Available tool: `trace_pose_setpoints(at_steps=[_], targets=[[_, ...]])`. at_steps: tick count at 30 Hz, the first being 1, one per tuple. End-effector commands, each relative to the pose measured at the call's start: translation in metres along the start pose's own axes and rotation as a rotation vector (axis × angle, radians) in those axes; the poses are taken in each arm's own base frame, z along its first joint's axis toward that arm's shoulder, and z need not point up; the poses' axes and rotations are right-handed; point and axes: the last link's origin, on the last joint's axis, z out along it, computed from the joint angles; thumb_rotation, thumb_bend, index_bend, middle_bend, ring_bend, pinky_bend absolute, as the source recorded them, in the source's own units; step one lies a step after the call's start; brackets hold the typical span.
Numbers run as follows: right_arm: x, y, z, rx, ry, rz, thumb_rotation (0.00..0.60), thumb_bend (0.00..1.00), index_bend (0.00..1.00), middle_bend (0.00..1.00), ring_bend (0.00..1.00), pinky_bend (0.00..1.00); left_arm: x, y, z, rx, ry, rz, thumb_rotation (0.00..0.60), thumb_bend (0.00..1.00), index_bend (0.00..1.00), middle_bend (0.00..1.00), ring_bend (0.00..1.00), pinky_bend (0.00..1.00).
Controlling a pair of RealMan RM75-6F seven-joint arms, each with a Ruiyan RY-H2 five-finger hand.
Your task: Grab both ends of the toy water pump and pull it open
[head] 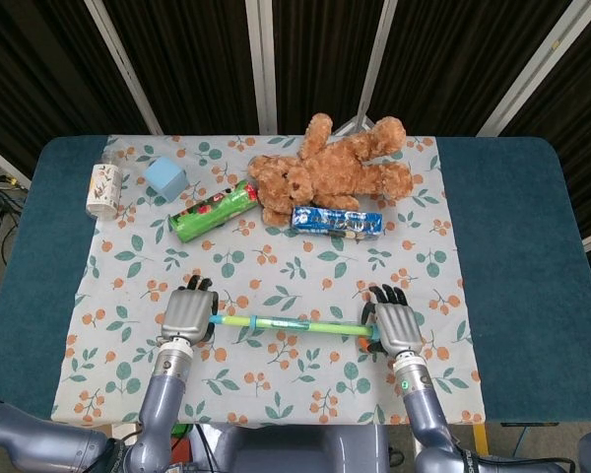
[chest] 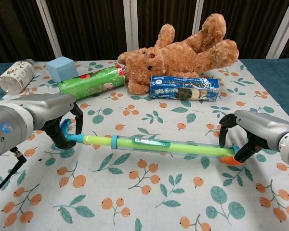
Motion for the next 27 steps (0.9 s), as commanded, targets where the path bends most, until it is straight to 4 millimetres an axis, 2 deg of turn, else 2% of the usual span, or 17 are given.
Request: trace_pose_setpoints(at_steps=[1,17,27], targets=[[0.003,0.003,0.001,-0.009,0.007,-0.005,0.600,0.35,0.69,0.17,0.02,0.00,0.000,0.000,-0.002,-0.004,0.001,-0.002,0.600,0.53,0.66,0.18,0.10,0.32],[0.021,0.030,0.006,-0.074,0.051,-0.026,0.600,0.36,0.71,0.17,0.02,0.00,0.000,-0.011,-0.004,0.004,-0.004,-0.001,0.600,0.53,0.66,0.18,0.10,0.32],[0.033,0.046,0.008,-0.110,0.074,-0.037,0.600,0.36,0.71,0.17,0.02,0.00,0.003,-0.025,-0.007,0.010,0.003,0.003,0.600,0.53,0.67,0.18,0.10,0.32]])
